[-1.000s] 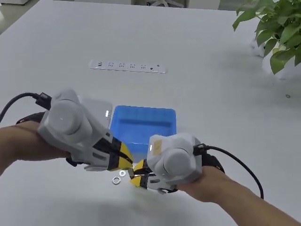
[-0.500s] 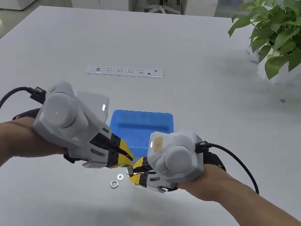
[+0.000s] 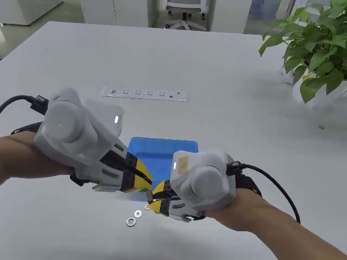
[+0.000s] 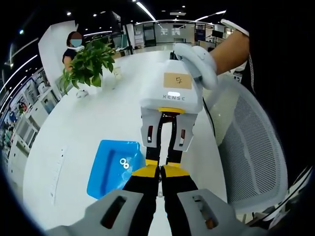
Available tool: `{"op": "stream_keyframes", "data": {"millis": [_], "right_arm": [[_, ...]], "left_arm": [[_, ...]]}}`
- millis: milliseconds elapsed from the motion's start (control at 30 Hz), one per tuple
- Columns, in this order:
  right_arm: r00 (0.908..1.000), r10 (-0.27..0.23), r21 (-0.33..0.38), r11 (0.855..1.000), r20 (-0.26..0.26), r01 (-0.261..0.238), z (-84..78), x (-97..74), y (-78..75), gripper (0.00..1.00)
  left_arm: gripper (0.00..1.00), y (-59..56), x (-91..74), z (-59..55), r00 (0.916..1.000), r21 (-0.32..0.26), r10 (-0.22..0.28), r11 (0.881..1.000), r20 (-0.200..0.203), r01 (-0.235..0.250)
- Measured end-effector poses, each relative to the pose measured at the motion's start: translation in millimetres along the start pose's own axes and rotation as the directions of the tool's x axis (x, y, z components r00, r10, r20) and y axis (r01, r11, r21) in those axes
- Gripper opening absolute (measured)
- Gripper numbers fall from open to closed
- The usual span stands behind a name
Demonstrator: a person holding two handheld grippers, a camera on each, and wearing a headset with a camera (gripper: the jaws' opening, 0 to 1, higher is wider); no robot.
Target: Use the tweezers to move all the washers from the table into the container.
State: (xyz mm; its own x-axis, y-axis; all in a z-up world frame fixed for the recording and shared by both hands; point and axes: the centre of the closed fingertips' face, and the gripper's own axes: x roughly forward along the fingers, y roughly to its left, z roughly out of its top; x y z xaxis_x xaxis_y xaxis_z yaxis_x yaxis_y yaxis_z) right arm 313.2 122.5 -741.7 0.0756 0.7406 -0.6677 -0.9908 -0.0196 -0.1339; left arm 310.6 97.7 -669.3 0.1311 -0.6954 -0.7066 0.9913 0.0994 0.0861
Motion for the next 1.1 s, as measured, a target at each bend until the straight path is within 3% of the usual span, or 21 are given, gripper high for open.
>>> {"op": "stream_keyframes", "data": {"millis": [633,1100], "right_arm": [[0.9986,-0.053,-0.032,0.998,0.007,0.053,13.7,-19.7,-23.8,0.10],[0.9974,-0.072,-0.026,0.997,0.010,0.072,13.5,-25.5,-42.7,0.10]], "left_arm": [[0.06,15.2,-11.2,24.8,0.9992,0.049,0.031,0.998,0.023,-0.032],[0.06,31.4,-10.6,32.9,0.9990,0.069,0.035,0.997,0.026,-0.037]]}}
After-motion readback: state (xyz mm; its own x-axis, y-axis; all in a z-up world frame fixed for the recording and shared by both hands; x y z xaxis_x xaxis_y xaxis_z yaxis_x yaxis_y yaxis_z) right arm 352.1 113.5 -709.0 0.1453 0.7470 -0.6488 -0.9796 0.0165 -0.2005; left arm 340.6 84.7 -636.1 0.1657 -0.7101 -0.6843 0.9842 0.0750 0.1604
